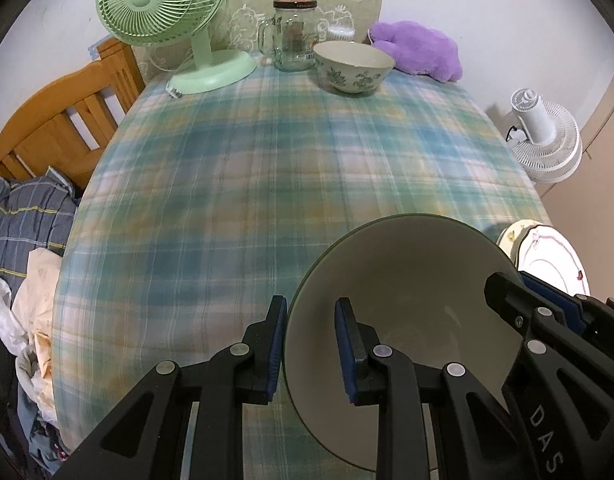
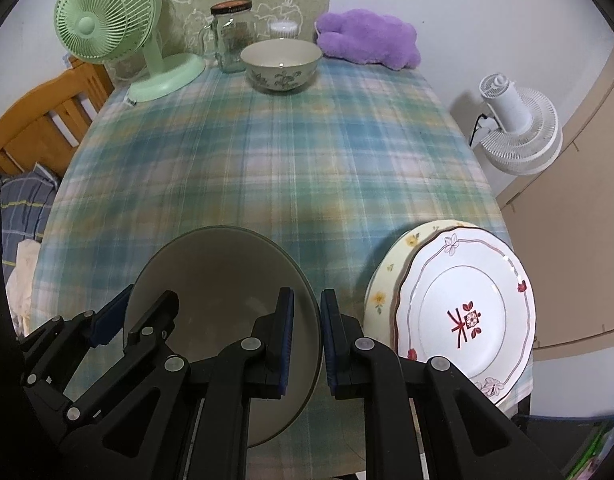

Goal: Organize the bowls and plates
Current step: 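Carry the grey bowl with both grippers toward the red-rimmed plate stack, then lower the grey bowl onto the table beside the plates and open both grippers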

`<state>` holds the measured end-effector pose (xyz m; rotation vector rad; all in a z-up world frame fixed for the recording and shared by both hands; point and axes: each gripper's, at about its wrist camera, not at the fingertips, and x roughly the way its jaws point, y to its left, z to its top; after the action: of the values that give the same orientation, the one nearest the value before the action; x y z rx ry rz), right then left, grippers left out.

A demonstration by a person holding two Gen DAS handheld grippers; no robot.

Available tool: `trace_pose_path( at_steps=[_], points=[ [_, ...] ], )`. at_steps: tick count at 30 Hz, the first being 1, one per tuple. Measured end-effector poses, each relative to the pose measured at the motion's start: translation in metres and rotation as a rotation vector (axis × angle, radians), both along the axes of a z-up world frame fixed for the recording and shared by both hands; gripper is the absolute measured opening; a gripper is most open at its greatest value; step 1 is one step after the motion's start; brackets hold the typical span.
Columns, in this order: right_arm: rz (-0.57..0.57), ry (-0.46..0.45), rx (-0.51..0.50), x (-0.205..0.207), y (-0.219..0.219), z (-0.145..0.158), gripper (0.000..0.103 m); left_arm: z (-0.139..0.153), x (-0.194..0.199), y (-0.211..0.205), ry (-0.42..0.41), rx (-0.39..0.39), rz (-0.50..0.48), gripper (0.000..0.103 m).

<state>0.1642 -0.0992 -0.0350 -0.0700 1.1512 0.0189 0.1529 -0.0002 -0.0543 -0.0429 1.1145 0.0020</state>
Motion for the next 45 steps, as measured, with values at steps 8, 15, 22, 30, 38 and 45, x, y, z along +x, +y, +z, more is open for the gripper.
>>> trace_pose_path(
  at_steps=[8, 15, 22, 30, 38, 45],
  points=[
    [0.005, 0.027, 0.007, 0.000, 0.003, -0.010, 0.017, -0.008, -0.001, 0.004, 0.022, -0.001, 0.015, 0.022],
    [0.005, 0.031, 0.016, 0.002, 0.000, -0.011, 0.017, -0.010, 0.000, 0.003, 0.023, 0.014, 0.008, 0.022],
    [0.011, 0.019, 0.030, -0.005, 0.000, -0.011, 0.019, -0.007, -0.008, 0.001, 0.021, -0.006, -0.006, 0.039],
    [0.002, 0.014, 0.064, -0.011, -0.002, -0.009, 0.034, 0.003, -0.020, 0.003, -0.013, -0.021, -0.043, 0.072],
    [-0.003, -0.064, 0.101, -0.033, 0.003, 0.013, 0.071, 0.018, -0.030, 0.008, -0.035, -0.049, -0.053, 0.079],
    [-0.027, -0.151, 0.081, -0.034, -0.002, 0.042, 0.074, 0.051, -0.026, 0.001, -0.128, -0.047, -0.077, 0.081]
  ],
)
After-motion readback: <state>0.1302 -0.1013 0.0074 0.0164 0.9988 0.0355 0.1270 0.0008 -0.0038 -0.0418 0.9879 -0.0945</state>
